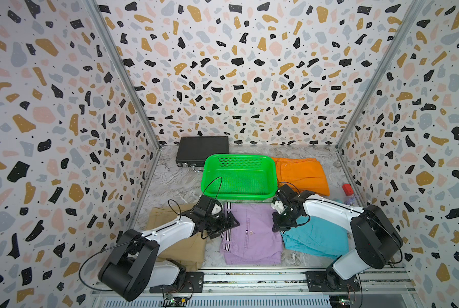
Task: Put the folded long pants in the basket
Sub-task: Pick up the long pant at the center of the board, then place the long pant in the basket.
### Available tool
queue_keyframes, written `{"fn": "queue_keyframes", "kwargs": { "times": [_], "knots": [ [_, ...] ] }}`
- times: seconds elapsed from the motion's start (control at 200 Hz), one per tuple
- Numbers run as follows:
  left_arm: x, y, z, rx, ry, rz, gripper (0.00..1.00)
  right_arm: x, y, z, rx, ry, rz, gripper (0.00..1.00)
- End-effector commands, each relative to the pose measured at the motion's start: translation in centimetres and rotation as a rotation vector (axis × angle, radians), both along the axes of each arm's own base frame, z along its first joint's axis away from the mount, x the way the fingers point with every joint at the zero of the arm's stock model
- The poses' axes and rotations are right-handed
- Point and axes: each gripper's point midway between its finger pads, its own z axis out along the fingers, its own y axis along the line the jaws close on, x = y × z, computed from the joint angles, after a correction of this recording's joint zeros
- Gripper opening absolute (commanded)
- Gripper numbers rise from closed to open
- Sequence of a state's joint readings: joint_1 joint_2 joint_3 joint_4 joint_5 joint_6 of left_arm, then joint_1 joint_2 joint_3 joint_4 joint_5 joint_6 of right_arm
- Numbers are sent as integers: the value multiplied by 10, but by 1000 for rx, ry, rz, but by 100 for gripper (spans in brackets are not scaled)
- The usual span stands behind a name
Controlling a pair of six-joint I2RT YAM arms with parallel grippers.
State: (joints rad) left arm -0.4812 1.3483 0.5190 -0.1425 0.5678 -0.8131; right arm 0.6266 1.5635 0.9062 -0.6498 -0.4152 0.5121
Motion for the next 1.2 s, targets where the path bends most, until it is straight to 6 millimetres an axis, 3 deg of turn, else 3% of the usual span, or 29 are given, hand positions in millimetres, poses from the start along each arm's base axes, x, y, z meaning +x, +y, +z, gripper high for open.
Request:
{"fn": "queue_keyframes", "kwargs": {
  "times": [0.0, 0.035, 0.185, 0.225, 0.405, 0.626, 0.736, 0.896, 1.031, 1.196],
  "knots": [
    [-29, 17, -44, 139, 148, 9, 87, 2, 6, 5, 29, -6, 3, 0],
    [-28, 15, -45, 143, 150, 4, 77, 2, 7, 5, 34, -7, 4, 0],
    [-26, 4, -45, 142, 152, -41, 13, 4, 11, 8, 49, -10, 4, 0],
    [-26, 3, -46, 140, 154, -48, 0, 3, 11, 9, 49, -10, 6, 0],
    [-23, 3, -25, 129, 116, -42, 0, 0, 8, 26, 70, -52, 14, 0],
    [-18, 12, 59, 134, -51, -54, 0, -15, 2, 69, 127, -106, 43, 0],
    [-24, 18, 99, 127, -106, -64, 0, -25, 3, 101, 180, -126, 58, 0],
    [-29, 21, 150, 96, -170, -65, 0, -30, 9, 168, 299, -214, 73, 0],
    [-16, 17, 199, 72, -283, -77, 0, -15, 19, 217, 362, -311, 73, 0],
    [23, 3, 245, -1, -357, -135, 0, 24, 39, 238, 339, -395, 103, 0]
  ]
}}
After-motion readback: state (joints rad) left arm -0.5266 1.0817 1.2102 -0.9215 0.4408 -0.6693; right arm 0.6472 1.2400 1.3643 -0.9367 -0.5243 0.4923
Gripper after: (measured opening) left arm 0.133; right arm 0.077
